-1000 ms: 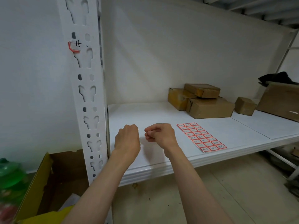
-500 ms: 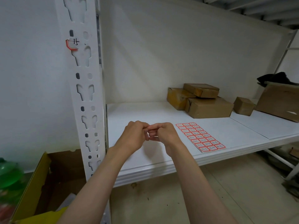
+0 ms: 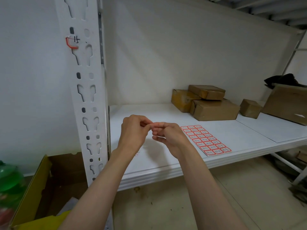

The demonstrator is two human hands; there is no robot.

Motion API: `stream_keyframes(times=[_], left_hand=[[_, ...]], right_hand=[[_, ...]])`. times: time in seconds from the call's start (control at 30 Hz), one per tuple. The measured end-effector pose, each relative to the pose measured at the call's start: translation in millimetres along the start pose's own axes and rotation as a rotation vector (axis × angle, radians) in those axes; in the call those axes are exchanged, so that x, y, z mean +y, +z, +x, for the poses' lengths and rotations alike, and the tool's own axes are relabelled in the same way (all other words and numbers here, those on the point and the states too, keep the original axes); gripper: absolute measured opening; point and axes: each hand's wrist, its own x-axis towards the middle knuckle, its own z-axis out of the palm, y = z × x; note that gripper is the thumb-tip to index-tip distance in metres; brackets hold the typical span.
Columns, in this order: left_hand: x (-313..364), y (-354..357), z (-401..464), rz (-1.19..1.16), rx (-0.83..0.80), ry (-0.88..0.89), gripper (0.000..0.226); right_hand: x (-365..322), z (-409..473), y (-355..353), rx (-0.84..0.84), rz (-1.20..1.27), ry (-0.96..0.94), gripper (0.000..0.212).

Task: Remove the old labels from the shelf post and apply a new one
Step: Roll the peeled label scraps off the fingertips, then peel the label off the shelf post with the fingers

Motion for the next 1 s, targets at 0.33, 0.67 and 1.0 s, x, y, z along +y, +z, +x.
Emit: stream_keyframes(times=[0.33, 0.67, 1.0], left_hand=[[-1.4, 2.6, -0.1, 0.140, 0.025, -0.079, 0.009], [-4.0, -0.4, 0.2, 0.308, -0.105, -0.142, 0.012], [-0.8, 1.6, -0.9, 0.376, -0.142, -0.067, 0.033]], right_hand=[[-3.5, -4.5, 1.5, 0.009, -0.035, -0.012, 0.036], [-5.7, -1.5, 1.3, 0.114, -0.028, -0.037, 0.025], [-23.2, -1.7, 2.1, 0.206, 0.002, -0.126, 0.023]])
